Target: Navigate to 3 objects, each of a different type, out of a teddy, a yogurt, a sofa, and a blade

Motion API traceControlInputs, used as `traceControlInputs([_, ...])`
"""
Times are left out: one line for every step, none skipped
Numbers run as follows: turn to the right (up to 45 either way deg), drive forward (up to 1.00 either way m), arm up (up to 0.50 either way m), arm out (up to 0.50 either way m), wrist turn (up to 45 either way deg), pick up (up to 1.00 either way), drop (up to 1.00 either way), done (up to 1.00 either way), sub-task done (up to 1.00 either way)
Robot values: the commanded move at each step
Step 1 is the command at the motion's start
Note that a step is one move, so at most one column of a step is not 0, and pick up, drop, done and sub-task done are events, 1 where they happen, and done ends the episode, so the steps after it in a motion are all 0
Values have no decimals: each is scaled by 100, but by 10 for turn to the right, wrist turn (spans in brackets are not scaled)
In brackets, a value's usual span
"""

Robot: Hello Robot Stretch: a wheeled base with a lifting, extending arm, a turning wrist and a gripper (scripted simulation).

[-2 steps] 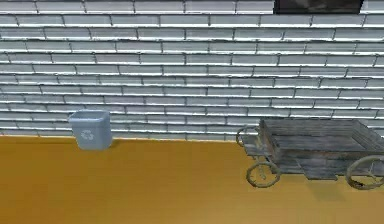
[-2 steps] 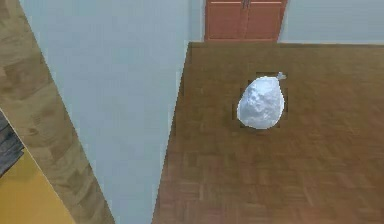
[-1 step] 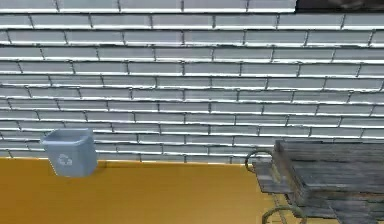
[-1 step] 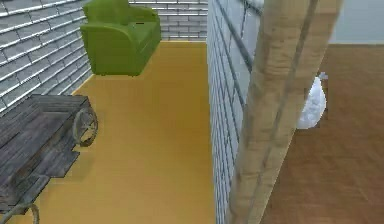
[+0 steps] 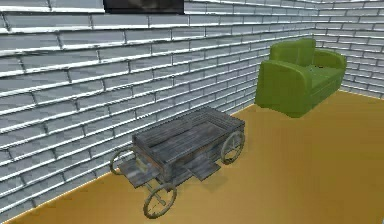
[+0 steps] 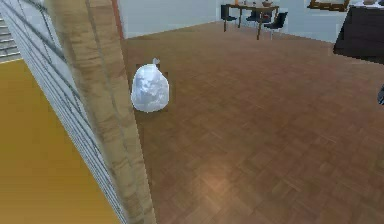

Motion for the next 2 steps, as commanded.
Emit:
traceControlInputs([30, 0, 0, 0, 0, 0, 0, 0, 0])
traceControlInputs([0, 25, 0, 0, 0, 0, 0, 0, 0])
